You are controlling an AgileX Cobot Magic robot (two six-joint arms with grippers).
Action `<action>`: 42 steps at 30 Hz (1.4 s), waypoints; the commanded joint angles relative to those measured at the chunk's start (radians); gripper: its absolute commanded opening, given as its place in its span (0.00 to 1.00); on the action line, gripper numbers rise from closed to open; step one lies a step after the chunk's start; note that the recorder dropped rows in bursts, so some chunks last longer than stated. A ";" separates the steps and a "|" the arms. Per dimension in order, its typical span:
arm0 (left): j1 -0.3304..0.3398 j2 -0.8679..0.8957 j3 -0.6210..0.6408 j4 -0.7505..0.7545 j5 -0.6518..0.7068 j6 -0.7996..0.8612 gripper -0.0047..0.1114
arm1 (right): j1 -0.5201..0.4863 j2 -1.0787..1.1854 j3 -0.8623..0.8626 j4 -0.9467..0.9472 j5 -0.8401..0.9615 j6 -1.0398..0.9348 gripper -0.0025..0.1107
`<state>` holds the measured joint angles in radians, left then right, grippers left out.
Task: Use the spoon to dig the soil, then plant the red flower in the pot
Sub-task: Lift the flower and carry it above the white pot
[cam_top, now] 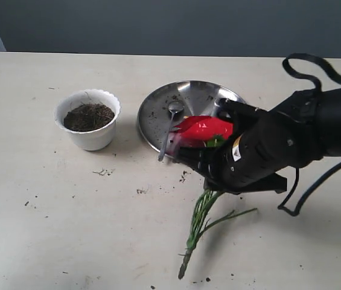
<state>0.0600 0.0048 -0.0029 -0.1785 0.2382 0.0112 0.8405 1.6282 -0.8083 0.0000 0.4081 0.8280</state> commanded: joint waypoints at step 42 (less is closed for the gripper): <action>-0.002 -0.005 0.003 0.002 0.001 -0.001 0.04 | -0.002 0.343 -0.343 -0.058 -1.287 -0.816 0.02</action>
<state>0.0600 0.0048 -0.0029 -0.1785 0.2382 0.0112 0.8414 1.9377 -1.1476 -0.0737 -0.8316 0.0251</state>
